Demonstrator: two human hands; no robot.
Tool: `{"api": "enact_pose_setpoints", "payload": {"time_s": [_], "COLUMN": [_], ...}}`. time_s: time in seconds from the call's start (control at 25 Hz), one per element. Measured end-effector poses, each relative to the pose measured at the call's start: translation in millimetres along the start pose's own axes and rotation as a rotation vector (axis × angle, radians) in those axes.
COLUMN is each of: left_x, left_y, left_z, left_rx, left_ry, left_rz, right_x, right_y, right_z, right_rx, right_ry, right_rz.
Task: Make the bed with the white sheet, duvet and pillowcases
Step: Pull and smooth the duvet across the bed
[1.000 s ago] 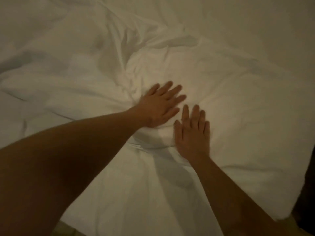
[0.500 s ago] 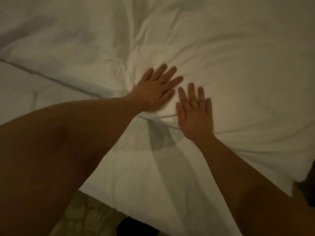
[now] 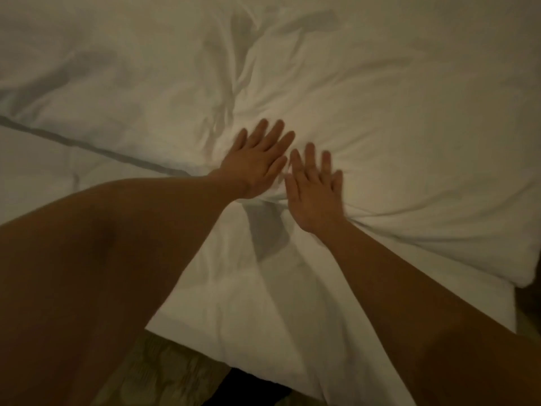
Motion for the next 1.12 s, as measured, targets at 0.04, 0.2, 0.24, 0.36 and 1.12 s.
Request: {"api": "enact_pose_setpoints", "payload": {"time_s": [0.04, 0.2, 0.24, 0.36, 1.12], "left_x": [-2.5, -33.9, -37.9, -22.7, 170.9], "left_y": [-1.5, 29.1, 40.4, 71.2, 284.2], "left_z": [-3.9, -14.1, -11.1, 7.8, 89.8], "left_rx": [0.013, 0.124, 0.138, 0.190, 0.281], "left_ry": [-0.012, -0.044, -0.037, -0.017, -0.116], "left_rz": [-0.011, 0.119, 0.130, 0.062, -0.280], "right_x": [1.7, -6.6, -8.1, 7.9, 285.9], "right_y": [9.3, -23.8, -31.1, -0.4, 202.7], "right_z": [-5.5, -18.7, -19.0, -11.9, 5.6], "right_rx": [-0.004, -0.111, -0.120, -0.057, -0.281], "right_ry": [-0.019, -0.093, -0.092, -0.087, -0.146], "right_rz": [0.021, -0.073, -0.128, -0.209, 0.000]}}
Point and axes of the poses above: each hand's wrist, its own x-axis towards the middle knuckle, its own z-axis out of the back of the hand, y = z × x, the point moved 5 cm from there along x, towards the middle knuckle, and after that the axes turned 13 degrees about -z, right-handed, at the moved point
